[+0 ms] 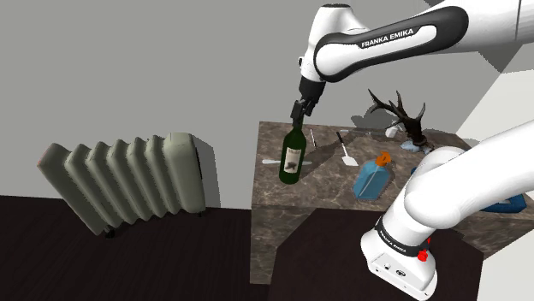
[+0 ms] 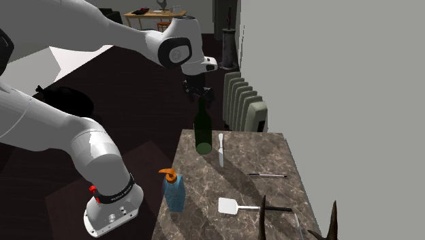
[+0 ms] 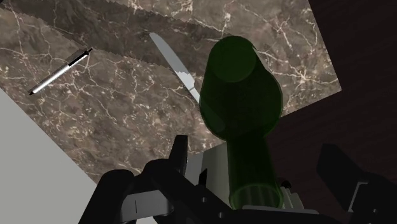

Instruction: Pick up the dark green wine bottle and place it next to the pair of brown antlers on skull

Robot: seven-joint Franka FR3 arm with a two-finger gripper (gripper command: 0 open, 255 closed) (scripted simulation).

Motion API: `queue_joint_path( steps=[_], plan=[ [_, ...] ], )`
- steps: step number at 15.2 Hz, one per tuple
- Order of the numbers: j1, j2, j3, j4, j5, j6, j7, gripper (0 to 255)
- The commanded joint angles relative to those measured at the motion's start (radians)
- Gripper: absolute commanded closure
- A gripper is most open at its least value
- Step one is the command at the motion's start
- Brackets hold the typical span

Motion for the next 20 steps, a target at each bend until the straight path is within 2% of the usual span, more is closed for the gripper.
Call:
queue_joint_path(
  steps=[1, 3, 4, 13, 20],
  plan=[
    [0.0, 0.0, 0.0, 0.0, 0.0, 0.001, 0.0, 0],
    [0.0, 0.0, 0.0, 0.0, 0.0, 0.001, 0.0, 0],
    [0.0, 0.0, 0.0, 0.0, 0.0, 0.001, 0.0, 255],
    [0.0, 0.0, 0.0, 0.0, 0.0, 0.001, 0.0, 255],
    [0.001, -0.024, 0.002, 0.076, 0.002, -0.101, -0.002, 255]
  ],
)
